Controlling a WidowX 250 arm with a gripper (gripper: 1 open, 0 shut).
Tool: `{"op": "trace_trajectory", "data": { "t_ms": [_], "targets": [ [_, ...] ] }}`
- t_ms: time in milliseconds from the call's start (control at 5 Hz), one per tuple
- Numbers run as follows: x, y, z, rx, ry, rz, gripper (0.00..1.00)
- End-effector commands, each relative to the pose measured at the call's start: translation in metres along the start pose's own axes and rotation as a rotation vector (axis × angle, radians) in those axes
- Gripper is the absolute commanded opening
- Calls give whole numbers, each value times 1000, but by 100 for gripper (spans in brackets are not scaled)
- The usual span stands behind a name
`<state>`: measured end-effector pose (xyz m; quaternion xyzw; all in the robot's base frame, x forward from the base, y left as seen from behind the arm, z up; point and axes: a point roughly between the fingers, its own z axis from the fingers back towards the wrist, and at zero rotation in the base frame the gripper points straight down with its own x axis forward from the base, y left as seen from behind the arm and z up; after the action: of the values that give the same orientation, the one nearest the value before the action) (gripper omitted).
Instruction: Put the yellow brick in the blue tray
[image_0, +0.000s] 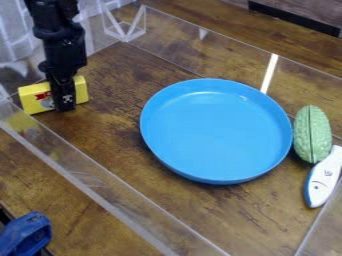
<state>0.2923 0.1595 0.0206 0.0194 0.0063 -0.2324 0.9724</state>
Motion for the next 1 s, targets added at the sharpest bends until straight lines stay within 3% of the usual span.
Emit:
{"op": "trace_trajectory", "data": {
  "t_ms": [0,400,800],
  "targets": [
    [12,6,38,75,-41,5,0],
    [20,3,55,95,-38,-20,0],
    [71,-26,107,182,-48,-123,0]
  ]
}}
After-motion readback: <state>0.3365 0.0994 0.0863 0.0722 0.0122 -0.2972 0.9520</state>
